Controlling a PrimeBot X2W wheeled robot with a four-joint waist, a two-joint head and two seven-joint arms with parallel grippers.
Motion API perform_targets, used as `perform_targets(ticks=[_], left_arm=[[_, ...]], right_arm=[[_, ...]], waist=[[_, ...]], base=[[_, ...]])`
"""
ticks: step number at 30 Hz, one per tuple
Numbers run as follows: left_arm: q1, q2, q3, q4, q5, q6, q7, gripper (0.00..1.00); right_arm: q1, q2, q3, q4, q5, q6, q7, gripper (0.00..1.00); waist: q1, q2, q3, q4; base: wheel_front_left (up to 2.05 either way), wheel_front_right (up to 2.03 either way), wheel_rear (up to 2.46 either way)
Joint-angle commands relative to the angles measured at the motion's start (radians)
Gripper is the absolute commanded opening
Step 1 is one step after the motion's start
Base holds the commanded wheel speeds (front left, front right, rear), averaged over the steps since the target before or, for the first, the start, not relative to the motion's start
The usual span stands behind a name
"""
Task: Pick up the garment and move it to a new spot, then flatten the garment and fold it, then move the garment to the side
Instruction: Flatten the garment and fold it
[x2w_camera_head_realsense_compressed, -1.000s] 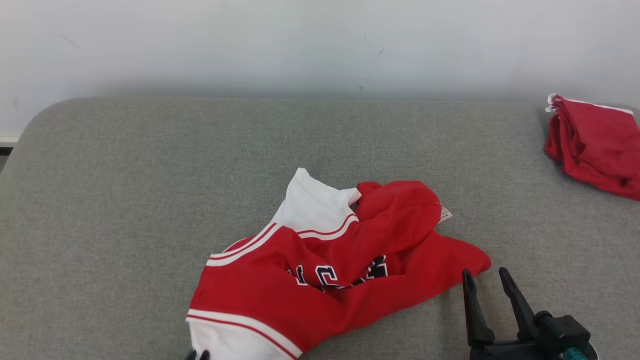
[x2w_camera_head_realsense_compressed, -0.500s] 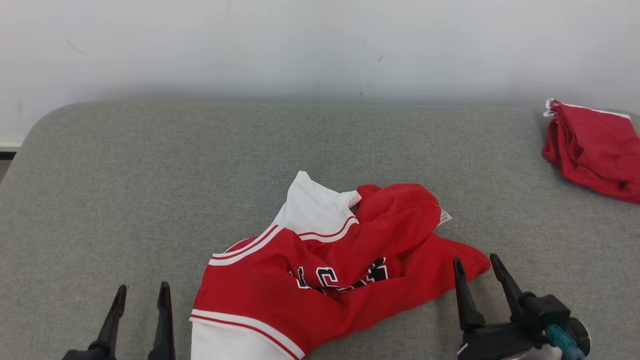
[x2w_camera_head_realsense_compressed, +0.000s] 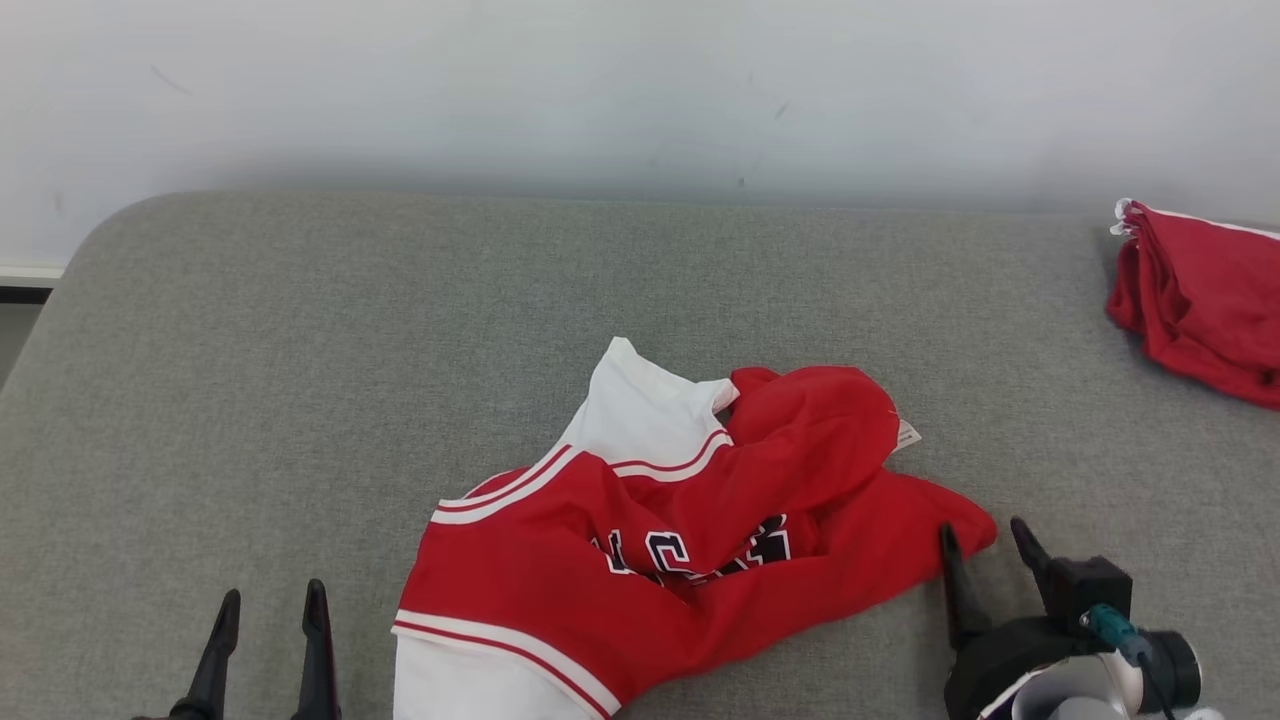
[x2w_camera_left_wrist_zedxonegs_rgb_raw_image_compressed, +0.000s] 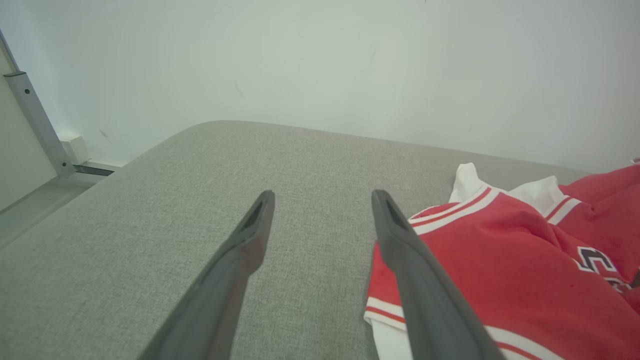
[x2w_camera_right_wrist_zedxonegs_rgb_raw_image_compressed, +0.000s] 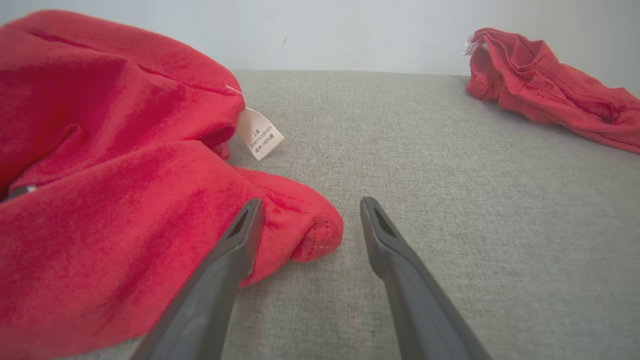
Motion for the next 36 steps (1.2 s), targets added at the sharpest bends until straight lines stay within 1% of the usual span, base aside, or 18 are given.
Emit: perform_targets(ticks=[1,4,5,6,7,14,17,21,26,29,33,34,35,36], left_arm=[[0.01,-0.013,0.015,0.007,0.02,-0.011,-0.002,1.0],[0.012,-0.033,0.035,0.017,0.037,-0.031,-0.002,1.0],[0.012,-0.038,0.039,0.02,0.044,-0.035,-0.002,1.0],[0.013,-0.043,0.045,0.022,0.049,-0.041,-0.002,1.0],[0.013,-0.047,0.051,0.024,0.054,-0.043,-0.002,1.0],[0.013,-0.064,0.073,0.046,0.077,-0.067,-0.002,1.0],[0.015,-0.07,0.075,0.059,0.084,-0.074,-0.002,1.0],[0.023,-0.078,0.076,0.078,0.082,-0.076,-0.002,1.0],[0.036,-0.082,0.08,0.097,0.079,-0.082,-0.002,1.0],[0.042,-0.083,0.083,0.102,0.079,-0.083,-0.002,1.0],[0.037,-0.085,0.083,0.111,0.077,-0.086,-0.002,1.0],[0.035,-0.085,0.082,0.114,0.076,-0.086,-0.002,1.0],[0.032,-0.086,0.081,0.116,0.076,-0.087,-0.002,1.0],[0.029,-0.086,0.078,0.119,0.077,-0.087,-0.002,1.0]], right_arm=[[-0.009,-0.003,-0.006,0.037,0.0,-0.003,-0.001,1.0],[-0.032,-0.003,0.003,0.112,0.013,-0.003,-0.001,1.0],[-0.039,-0.002,0.006,0.135,0.022,-0.003,-0.001,0.47],[-0.046,-0.002,0.011,0.147,0.031,-0.003,-0.001,0.29],[-0.054,-0.004,0.014,0.146,0.04,-0.003,-0.001,0.0],[-0.035,-0.006,0.026,0.109,0.089,-0.003,-0.001,0.0],[0.002,-0.006,0.03,0.05,0.109,-0.003,-0.001,0.0],[0.098,-0.002,0.046,-0.059,0.122,-0.003,-0.001,0.0],[0.256,0.002,0.053,-0.202,0.145,-0.003,-0.001,0.0],[0.316,0.006,0.049,-0.247,0.157,-0.003,0.0,0.0],[0.404,0.01,0.045,-0.322,0.179,-0.003,0.049,0.0],[0.418,0.01,0.045,-0.337,0.184,-0.003,0.059,0.4],[0.425,0.005,0.041,-0.353,0.183,-0.003,0.064,0.75],[0.43,-0.003,0.039,-0.369,0.179,-0.003,0.066,1.0]], waist=[[-0.0001,0.0,-0.002,0.004],[-0.0001,0.0,-0.006,0.006],[-0.0001,0.0,-0.007,0.006],[-0.0001,0.0,-0.007,0.005],[-0.0001,0.0,-0.007,0.004],[-0.0001,0.0,-0.013,-0.027],[-0.0001,0.0,-0.022,-0.038],[-0.0001,0.0,-0.035,-0.048],[-0.0001,0.0,-0.048,-0.065],[-0.0001,0.0,-0.049,-0.072],[-0.0001,0.0,-0.044,-0.086],[-0.0001,0.0,-0.043,-0.087],[-0.0001,0.0,-0.042,-0.087],[-0.0001,0.0,-0.043,-0.087]], base=[[0.0,0.0,0.0],[0.0,0.0,0.0],[0.0,0.0,0.0],[0.0,0.0,0.0],[0.0,0.0,0.0],[0.0,0.0,0.0],[0.0,0.0,0.0],[0.0,0.0,0.0],[0.0,0.0,0.0],[0.0,0.0,0.0],[0.0,0.0,0.0],[0.0,0.0,0.0],[0.0,0.0,0.0],[0.0,0.0,0.0]])
